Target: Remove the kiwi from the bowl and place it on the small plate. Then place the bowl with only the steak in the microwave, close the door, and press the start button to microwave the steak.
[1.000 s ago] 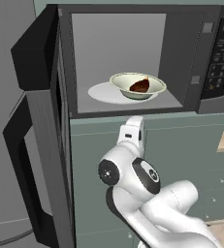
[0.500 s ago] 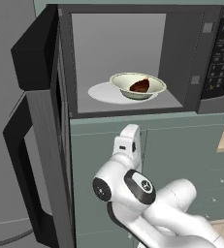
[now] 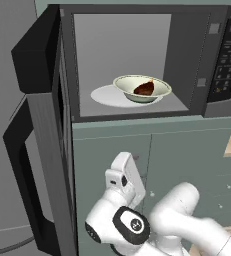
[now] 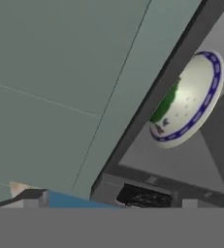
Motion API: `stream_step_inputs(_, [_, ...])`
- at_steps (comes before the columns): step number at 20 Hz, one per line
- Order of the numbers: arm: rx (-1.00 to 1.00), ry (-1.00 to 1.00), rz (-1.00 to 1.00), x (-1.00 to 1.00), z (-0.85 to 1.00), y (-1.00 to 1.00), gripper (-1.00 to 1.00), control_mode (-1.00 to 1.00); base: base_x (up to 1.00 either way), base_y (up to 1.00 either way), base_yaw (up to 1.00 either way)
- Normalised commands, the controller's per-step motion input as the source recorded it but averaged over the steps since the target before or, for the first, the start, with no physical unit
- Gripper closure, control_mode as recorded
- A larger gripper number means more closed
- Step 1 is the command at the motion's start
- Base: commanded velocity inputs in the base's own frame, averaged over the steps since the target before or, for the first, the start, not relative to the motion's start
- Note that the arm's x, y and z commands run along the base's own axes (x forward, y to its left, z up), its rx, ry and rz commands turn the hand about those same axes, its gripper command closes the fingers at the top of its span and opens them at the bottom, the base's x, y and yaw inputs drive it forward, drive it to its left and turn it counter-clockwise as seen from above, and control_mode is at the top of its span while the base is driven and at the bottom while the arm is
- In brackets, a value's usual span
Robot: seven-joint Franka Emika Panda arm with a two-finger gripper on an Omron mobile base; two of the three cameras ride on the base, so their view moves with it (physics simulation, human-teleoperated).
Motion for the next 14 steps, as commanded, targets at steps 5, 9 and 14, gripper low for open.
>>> stream_step_inputs(5, [-0.22, 0.00, -0.04, -0.12, -0.13, 0.70, -1.00, -1.00, 0.00, 0.00, 0.00])
stream_step_inputs(9, [-0.20, 0.01, 0.00, -0.01, -0.01, 0.82, -1.00, -1.00, 0.00, 0.00, 0.00])
stream_step_inputs(14, [-0.22, 0.06, -0.02, 0.00, 0.00, 0.98, -1.00, -1.00, 0.00, 0.00, 0.00])
